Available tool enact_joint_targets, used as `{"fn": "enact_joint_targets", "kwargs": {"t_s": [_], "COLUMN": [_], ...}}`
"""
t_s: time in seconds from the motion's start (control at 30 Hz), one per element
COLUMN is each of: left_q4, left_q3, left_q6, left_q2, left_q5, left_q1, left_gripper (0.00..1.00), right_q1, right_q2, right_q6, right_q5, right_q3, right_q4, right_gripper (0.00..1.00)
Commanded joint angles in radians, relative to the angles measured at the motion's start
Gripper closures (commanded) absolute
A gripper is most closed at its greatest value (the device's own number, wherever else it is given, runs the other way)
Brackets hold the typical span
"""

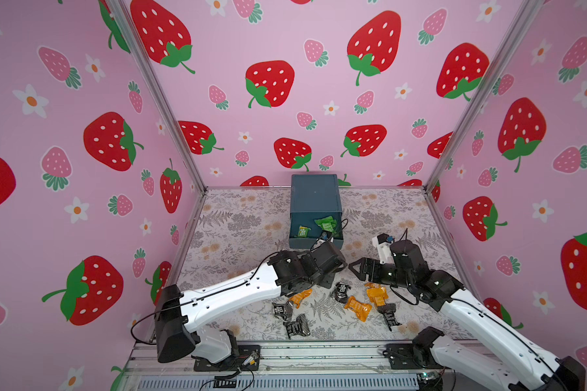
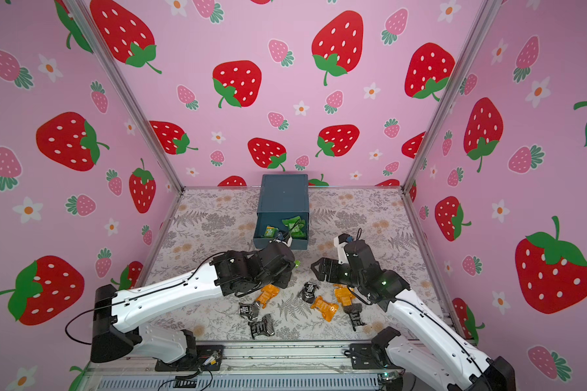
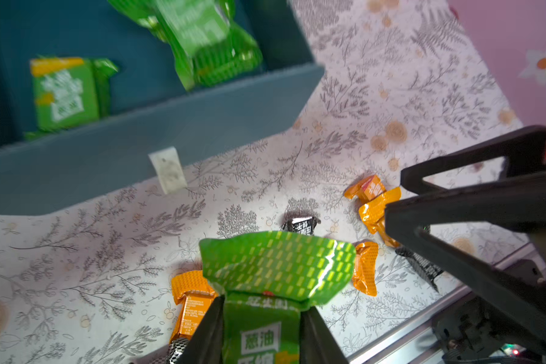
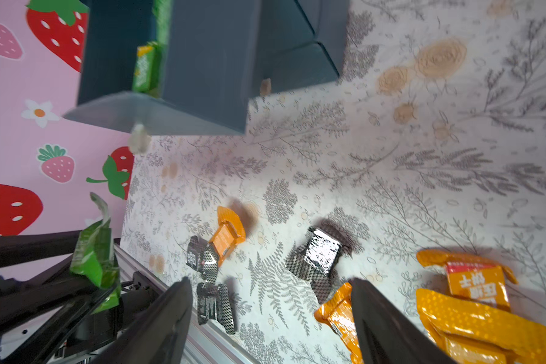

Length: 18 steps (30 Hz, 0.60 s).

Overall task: Place the cookies into the drawer by color
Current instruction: Place the cookie in the drawer.

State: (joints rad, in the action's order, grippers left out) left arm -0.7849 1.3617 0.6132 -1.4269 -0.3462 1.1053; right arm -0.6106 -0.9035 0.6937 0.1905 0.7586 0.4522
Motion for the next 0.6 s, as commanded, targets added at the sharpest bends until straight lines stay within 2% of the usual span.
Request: {"fn": "enact_joint_targets", "kwargs": {"t_s": [0.0,0.17,0.3,0.47,0.57], "left_q4": [-0.116,-0.185,-0.24,-0.263,-0.295], "left_q3": [0.135,0.287,0.413,0.528,0.587], "left_q6": [-0.007,-0.033,-0.045,-0.056,-0.045], "left_q2": [0.03,-0.03,-0.131,-0.281,-0.366], "left_q5": [-0.096,-0.045,0.002,0.091,0.084], "left_q1": [-0.02,-0.145,-0.253,-0.338,-0.359], "left_gripper": [0.75,0.75,0.75,0.75,0.75], "right_q1": [0.003,0.004,0.005,0.005,0.005], "right_q2": [-0.002,-0.111,-0.203,-0.297,-0.342], "right_q6": [-0.05,-0.088,-0.122,-0.156,-0.173], "right_q5": [-0.027,-0.082,-0.117,-0.149,-0.169], "right_q3": [0.1,0.226,0.339,0.446,0.496], "right_q4": [0.0,0.025,0.063,0.098,0.131], "right_gripper": [0.16,0.16,0.16,0.16,0.16]}}
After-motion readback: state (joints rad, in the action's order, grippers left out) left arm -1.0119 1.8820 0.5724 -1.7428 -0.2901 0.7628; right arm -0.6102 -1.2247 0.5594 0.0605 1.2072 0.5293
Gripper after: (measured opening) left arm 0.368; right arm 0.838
